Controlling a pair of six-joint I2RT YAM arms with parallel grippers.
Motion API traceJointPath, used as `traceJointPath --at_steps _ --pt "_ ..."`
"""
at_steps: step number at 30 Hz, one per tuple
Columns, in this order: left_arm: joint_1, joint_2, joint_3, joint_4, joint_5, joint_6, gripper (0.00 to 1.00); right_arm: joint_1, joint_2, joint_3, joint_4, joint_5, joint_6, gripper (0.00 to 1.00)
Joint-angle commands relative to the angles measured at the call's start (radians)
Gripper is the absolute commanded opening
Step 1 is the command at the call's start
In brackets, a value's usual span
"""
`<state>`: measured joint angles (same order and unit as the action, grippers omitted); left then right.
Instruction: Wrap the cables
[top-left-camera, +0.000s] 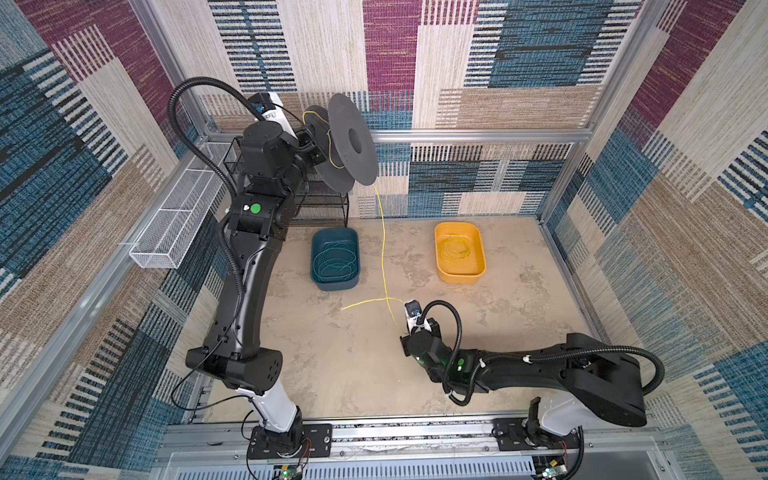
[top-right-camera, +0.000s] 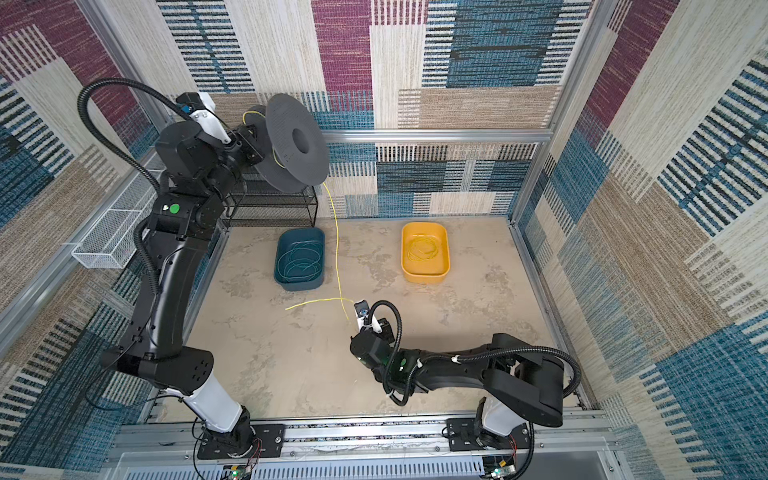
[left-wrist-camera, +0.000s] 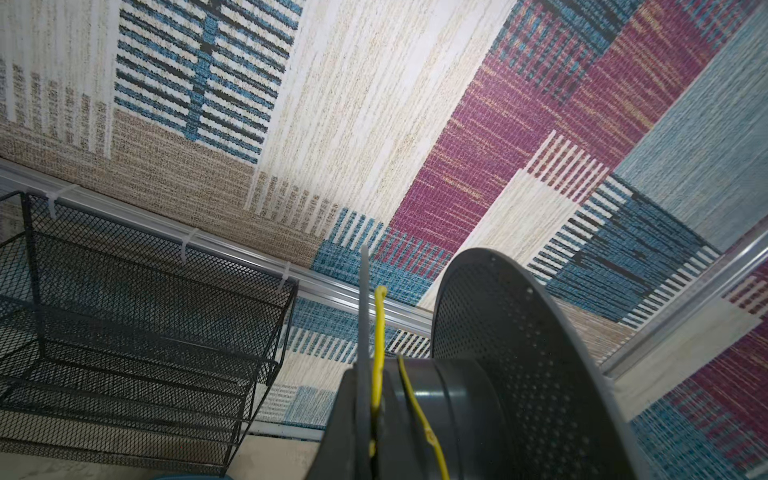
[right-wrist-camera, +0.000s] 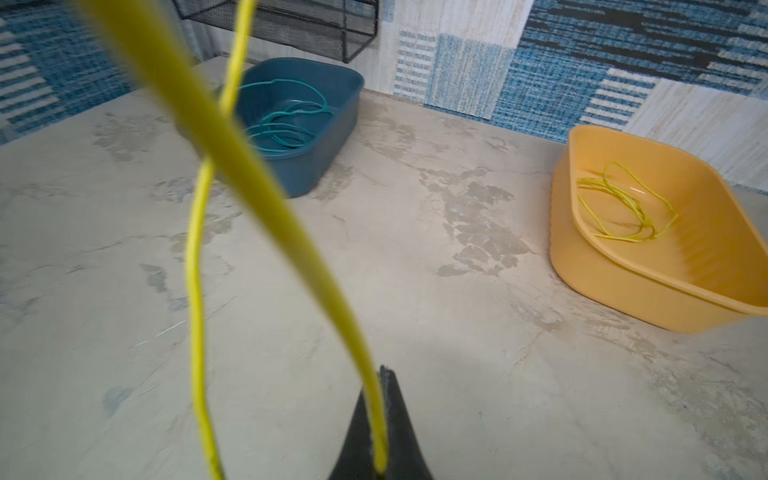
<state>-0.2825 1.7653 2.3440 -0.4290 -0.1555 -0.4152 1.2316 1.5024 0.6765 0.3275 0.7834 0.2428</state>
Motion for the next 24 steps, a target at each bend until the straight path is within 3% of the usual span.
traceJointPath --at_steps 1,4,11,18,24 --pt "-0.056 0.104 0.125 0.054 -0.193 0.186 0.00 0.084 -0.049 0.034 -0.062 0.065 -0.006 0.00" --pt "-0.064 0.211 0.207 -0.028 -0.237 0.241 0.00 0.139 -0.143 0.073 -0.089 0.103 -0.051 0.00" --pt "-0.087 0.292 0.125 -0.054 -0.251 0.299 0.00 0.203 -0.323 0.162 -0.031 0.160 -0.269 0.00" --pt "-0.195 0.321 0.026 0.010 -0.323 0.471 0.00 0.209 -0.360 0.285 0.101 0.105 -0.479 0.00" --pt "-0.205 0.347 -0.001 -0.006 -0.326 0.475 0.00 0.207 -0.392 0.440 0.122 0.057 -0.589 0.00"
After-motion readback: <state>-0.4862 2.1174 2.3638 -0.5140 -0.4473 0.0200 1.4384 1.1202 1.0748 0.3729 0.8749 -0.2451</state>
